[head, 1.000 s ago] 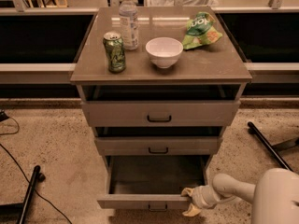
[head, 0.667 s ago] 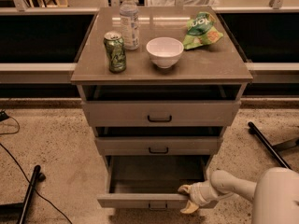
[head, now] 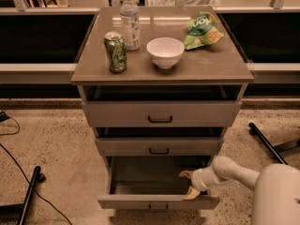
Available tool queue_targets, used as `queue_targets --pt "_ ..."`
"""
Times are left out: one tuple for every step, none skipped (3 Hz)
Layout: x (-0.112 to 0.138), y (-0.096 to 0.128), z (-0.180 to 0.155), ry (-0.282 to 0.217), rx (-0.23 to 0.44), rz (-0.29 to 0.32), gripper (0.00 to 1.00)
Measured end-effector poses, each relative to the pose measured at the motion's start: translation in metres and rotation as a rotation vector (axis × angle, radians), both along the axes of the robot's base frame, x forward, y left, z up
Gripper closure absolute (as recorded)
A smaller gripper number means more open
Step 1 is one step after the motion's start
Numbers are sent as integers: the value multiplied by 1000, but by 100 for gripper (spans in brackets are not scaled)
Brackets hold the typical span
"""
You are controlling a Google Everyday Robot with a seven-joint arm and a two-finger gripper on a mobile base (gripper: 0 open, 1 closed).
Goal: Open bottom drawer
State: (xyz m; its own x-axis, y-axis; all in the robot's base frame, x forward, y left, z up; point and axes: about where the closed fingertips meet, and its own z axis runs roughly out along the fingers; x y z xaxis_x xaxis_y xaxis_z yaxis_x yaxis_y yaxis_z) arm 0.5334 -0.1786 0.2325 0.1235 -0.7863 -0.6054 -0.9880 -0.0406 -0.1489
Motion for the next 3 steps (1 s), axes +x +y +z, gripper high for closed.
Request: queue_targets --pt "21 -10 2 29 35 -22 37" --pt "44 -17 -19 72 70 -51 55" --pt "60 -22 -69 100 49 -99 86"
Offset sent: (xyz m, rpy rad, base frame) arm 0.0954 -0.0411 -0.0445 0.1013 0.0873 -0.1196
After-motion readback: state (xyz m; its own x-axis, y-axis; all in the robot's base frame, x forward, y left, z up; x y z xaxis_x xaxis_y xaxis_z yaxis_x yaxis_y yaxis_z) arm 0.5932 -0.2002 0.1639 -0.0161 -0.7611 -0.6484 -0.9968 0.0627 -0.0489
